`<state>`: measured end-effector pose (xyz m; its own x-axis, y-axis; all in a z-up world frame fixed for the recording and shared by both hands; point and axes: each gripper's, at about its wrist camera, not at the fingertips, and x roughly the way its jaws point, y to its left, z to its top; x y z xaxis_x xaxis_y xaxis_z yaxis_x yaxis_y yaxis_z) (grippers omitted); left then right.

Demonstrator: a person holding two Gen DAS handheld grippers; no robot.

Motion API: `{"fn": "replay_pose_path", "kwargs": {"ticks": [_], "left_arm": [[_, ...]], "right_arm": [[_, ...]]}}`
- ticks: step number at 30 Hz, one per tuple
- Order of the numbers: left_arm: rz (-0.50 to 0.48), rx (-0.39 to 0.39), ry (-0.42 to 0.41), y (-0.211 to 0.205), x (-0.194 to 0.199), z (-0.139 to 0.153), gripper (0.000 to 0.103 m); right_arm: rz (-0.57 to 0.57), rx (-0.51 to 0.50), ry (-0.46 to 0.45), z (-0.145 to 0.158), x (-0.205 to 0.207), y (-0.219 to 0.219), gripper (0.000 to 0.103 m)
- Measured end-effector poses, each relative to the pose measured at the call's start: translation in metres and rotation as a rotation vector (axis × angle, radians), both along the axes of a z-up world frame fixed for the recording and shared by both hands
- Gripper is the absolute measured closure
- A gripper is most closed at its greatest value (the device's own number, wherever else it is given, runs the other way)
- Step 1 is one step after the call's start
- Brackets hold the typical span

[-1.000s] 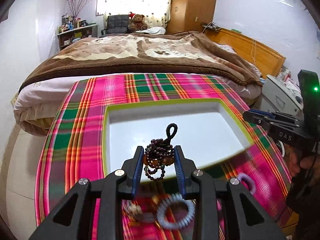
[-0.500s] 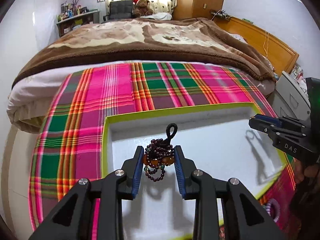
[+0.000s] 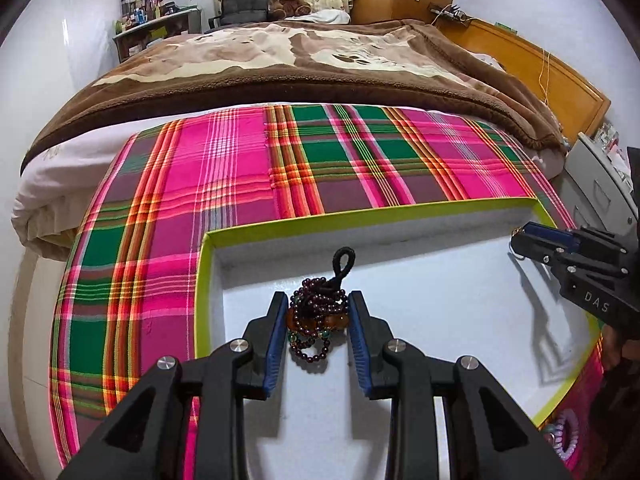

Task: Organize jewelry
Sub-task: 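Carry both items into the white box and open both tools, then grasp the lavender coil bracelet with the right tool while the left tool returns to the jewelry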

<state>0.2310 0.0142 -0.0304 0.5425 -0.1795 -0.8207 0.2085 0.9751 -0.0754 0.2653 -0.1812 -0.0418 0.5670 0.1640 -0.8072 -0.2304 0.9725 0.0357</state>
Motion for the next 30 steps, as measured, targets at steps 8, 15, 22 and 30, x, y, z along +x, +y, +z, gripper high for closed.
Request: {"fn": "replay_pose_path", "kwargs": {"ticks": [8,15,22,30], "left_arm": [[0.007,-0.013,0.009,0.001,0.001,0.001,0.066],[0.014,-0.042,-0.003,0.007,0.000,0.008,0.059],[0.004,-0.069,-0.049,0.008,-0.017,0.027,0.054],[-0.004,-0.128,-0.106,0.016,-0.057,0.053,0.052]], "right_arm": [[0.001,-0.002,0.001,-0.002,0.000,0.001,0.079],[0.003,0.031,-0.019,0.003,-0.003,0.000,0.058],[-0.012,0.065,-0.045,0.015,-0.015,-0.004,0.057],[-0.020,0.113,-0.100,0.039,-0.053,-0.012,0.057]]}}
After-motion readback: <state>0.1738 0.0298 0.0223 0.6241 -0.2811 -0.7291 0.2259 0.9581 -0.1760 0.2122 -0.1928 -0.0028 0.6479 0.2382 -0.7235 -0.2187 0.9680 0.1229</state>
